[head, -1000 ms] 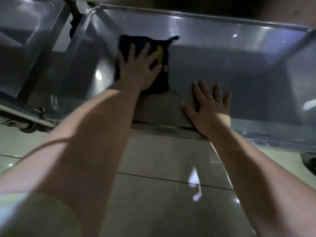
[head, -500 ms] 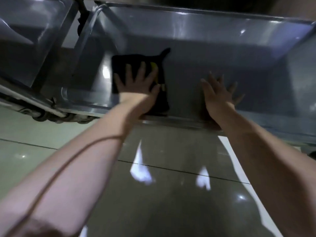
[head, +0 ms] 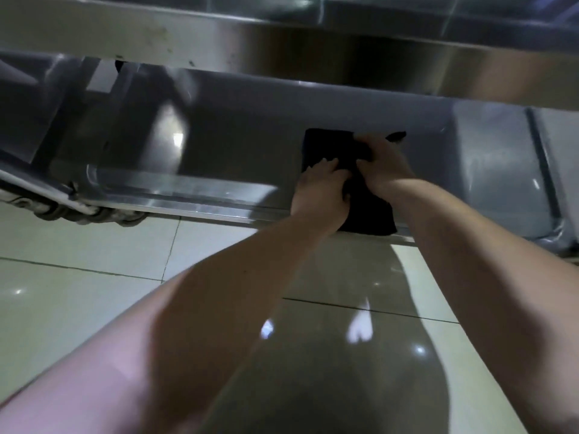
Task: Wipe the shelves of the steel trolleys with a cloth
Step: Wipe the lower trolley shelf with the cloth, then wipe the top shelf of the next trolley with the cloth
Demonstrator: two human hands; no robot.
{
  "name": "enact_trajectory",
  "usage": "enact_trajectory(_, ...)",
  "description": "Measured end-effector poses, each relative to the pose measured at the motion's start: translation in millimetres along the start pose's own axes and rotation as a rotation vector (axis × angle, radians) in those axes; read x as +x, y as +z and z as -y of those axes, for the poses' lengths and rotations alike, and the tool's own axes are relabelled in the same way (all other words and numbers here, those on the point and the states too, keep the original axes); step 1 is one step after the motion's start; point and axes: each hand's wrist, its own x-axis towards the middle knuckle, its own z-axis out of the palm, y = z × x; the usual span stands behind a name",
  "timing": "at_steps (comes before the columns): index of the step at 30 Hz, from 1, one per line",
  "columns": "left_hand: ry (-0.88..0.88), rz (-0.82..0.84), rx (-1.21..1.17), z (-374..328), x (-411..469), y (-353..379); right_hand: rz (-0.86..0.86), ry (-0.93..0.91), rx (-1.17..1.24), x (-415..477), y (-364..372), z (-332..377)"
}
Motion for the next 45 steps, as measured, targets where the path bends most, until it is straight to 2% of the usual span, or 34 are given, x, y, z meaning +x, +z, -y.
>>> enact_trajectory(2, -0.072, -0.058, -0.019, 12.2, -15.2, -11.9, 0.097, -0.166, -0.164, -2.3, 4.1, 9.1)
enact_trajectory(5, -0.312, -0.072, 0.025, 17.6, -28.9, -15.7, 0.285, -0.359, -0.432, -4.1, 11.8, 27.5)
enact_trajectory(7, -0.466, -0.077, 0.036, 14.7, -30.5, -15.3, 0.33, -0.435, -0.674, -4.4, 17.8, 35.8)
enact_trajectory(10, -0.587, -0.068, -0.006, 10.0, -28.1, -11.4, 0.239, -0.477, -0.819, -3.9, 22.7, 38.5)
enact_trajectory(15, -0.657, -0.01, -0.107, 11.7, -22.5, -15.8, 0.021, -0.583, -0.812, -3.1, 13.8, 37.8)
enact_trajectory(19, -0.542, -0.048, -0.155, 17.1, -36.7, -41.8, -0.024, -0.706, -0.77, -17.0, -15.8, 32.2)
enact_trajectory(22, -0.448, -0.153, -0.227, 30.7, -61.9, -72.8, 0.061, -0.766, -0.732, -43.5, -27.3, 42.8)
enact_trajectory(24, -0.324, -0.237, -0.185, 41.0, -80.9, -96.2, 0.1, -0.722, -0.643, -65.5, -24.8, 57.3)
enact_trajectory(27, -0.151, -0.265, -0.035, 45.3, -107.3, -139.7, 0.112, -0.608, -0.452, -98.2, -25.0, 89.1)
enact_trajectory(30, -0.134, -0.198, 0.16, 36.4, -132.5, -192.2, 0.162, -0.456, -0.281, -134.2, -38.4, 132.2)
enact_trajectory(32, -0.13, -0.163, 0.268, 24.5, -156.0, -231.1, 0.171, -0.431, -0.174, -163.5, -55.6, 164.1)
enact_trajectory(37, -0.106, -0.262, 0.329, -21.3, -228.1, -339.1, 0.198, -0.58, -0.102, -231.0, -133.8, 249.6)
enact_trajectory(40, -0.117, -0.286, 0.407, -50.5, -263.3, -419.4, 0.145, -0.677, -0.101, -268.0, -193.2, 311.1)
enact_trajectory(45, -0.18, -0.384, 0.398, -109.4, -323.0, -573.2, 0.052, -0.921, -0.108, -324.6, -299.8, 429.3)
